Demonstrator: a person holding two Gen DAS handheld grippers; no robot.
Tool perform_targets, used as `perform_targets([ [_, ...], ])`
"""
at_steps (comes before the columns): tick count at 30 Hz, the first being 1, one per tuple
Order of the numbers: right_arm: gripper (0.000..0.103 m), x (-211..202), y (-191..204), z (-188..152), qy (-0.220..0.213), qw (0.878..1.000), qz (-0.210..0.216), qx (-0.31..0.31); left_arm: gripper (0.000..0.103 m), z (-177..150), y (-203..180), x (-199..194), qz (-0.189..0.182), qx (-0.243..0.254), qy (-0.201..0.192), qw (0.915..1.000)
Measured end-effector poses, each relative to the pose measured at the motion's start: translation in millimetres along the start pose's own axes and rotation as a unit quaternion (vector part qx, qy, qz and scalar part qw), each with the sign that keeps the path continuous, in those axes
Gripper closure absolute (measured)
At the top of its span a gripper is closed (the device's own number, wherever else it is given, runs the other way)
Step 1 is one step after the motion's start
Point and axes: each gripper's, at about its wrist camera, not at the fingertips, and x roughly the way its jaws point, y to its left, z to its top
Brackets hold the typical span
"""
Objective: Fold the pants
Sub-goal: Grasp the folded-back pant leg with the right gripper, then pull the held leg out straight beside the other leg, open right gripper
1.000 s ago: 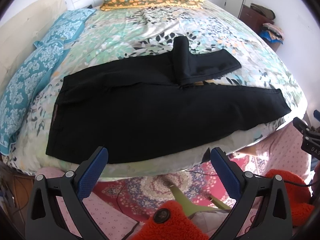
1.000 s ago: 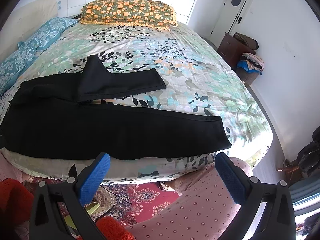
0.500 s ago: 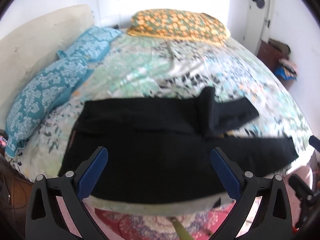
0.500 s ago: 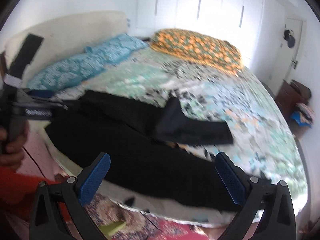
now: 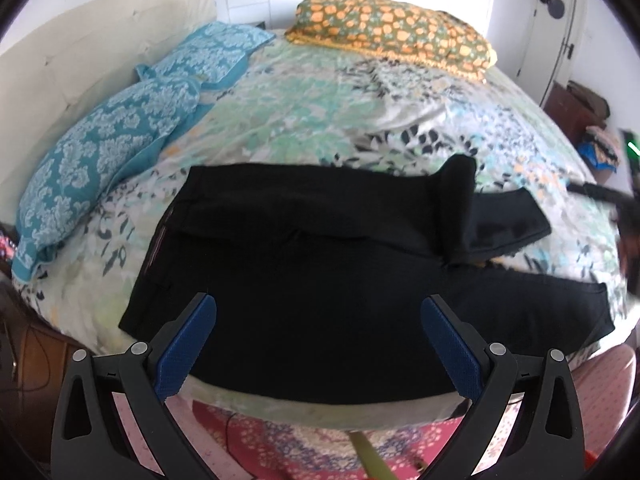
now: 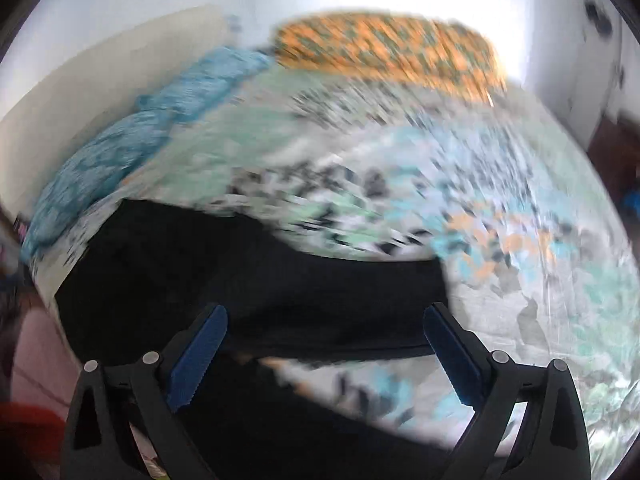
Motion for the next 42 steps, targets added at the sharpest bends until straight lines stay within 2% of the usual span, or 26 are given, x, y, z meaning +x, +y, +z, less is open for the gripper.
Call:
perform_targets([
  [2, 0.005, 41.0, -47.1, 22.8, 0.045, 0.998, -0.003, 0.042, 0.001, -2.3, 3.4, 6.6, 0.008, -0.005, 0.014, 0.9999],
  [3, 0.005, 64.0, -69.5, 31.8, 0.067, 0.995, 0.017, 0.071, 0.001, -2.3, 4.0, 8.7, 0.013, -0.006, 0.019, 0.9997],
  [5, 0.006, 90.0, -91.9, 42.2, 0.093, 0.99, 0.032, 0.1, 0.001, -1.6, 6.7, 10.8, 0.029, -0.009, 0.023, 0.9993],
  [7, 0.012, 113.2, -98.4, 48.2, 0.108, 0.988, 0.035, 0.106, 0.001, 0.2, 9.9, 14.0, 0.041, -0.012, 0.026, 0.9987],
  [8, 0.022, 127.8, -97.8, 52.5, 0.125, 0.986, 0.047, 0.099, 0.001, 1.1, 11.4, 17.0, 0.045, -0.014, 0.031, 0.9984],
  [9, 0.037, 136.3, -96.4, 54.2, 0.136, 0.986, 0.046, 0.089, 0.001, 1.6, 12.2, 19.9, 0.048, -0.015, 0.036, 0.9981],
  [10, 0.042, 146.6, -95.2, 57.1, 0.15, 0.985, 0.041, 0.073, 0.001, 2.5, 12.6, 24.3, 0.052, -0.015, 0.043, 0.9976],
  [11, 0.046, 153.2, -93.7, 58.1, 0.159, 0.985, 0.035, 0.064, 0.001, 3.0, 12.3, 27.8, 0.054, -0.014, 0.048, 0.9973],
  [14, 0.046, 169.5, -96.2, 62.0, 0.171, 0.983, 0.03, 0.056, 0.001, 3.6, 7.5, 37.3, 0.053, -0.011, 0.062, 0.9966],
  [16, 0.052, 178.5, -98.6, 61.1, 0.177, 0.982, 0.042, 0.054, 0.001, 4.0, 2.0, 42.0, 0.05, -0.008, 0.069, 0.9963],
  [18, 0.088, 177.6, -90.7, 63.0, 0.176, 0.983, 0.033, 0.03, 0.001, 3.6, -5.6, 47.0, 0.047, 0.0, 0.078, 0.9959],
  [20, 0.089, 161.6, -86.8, 72.5, 0.155, 0.988, 0.025, 0.011, 0.001, 4.1, -12.4, 50.2, 0.047, 0.01, 0.084, 0.9953],
  [22, 0.09, 135.9, -91.5, 91.5, 0.116, 0.993, -0.003, 0.002, 0.001, 5.6, -17.8, 52.2, 0.046, 0.017, 0.086, 0.995],
  [24, 0.09, 96.7, -120.3, 116.0, 0.055, 0.997, -0.06, 0.016, 0.001, 9.7, -24.9, 54.2, 0.046, 0.024, 0.086, 0.995],
  [26, 0.09, 68.0, -158.5, 128.2, 0.01, 0.993, -0.108, 0.049, 0.001, 12.8, -31.2, 54.9, 0.044, 0.028, 0.084, 0.9951],
  [27, 0.09, 61.8, -177.0, 129.4, 0.002, 0.99, -0.12, 0.071, 0.001, 14.4, -35.1, 55.0, 0.043, 0.029, 0.082, 0.9953],
  [30, 0.09, 79.1, -206.2, 116.5, 0.021, 0.984, -0.144, 0.103, 0.001, 17.0, -45.5, 56.6, 0.038, 0.035, 0.083, 0.9952],
  [34, 0.091, 119.1, -219.6, 81.7, 0.068, 0.975, -0.183, 0.111, 0.001, 16.1, -60.7, 57.0, 0.036, 0.052, 0.09, 0.994],
  [38, 0.091, 120.0, -235.2, 60.9, 0.055, 0.969, -0.187, 0.152, 0.001, 12.5, -67.9, 59.1, 0.04, 0.064, 0.096, 0.9925],
  [42, 0.089, 120.4, -230.8, 59.7, 0.049, 0.973, -0.173, 0.143, 0.001, 11.9, -66.6, 65.7, 0.041, 0.055, 0.107, 0.9919],
])
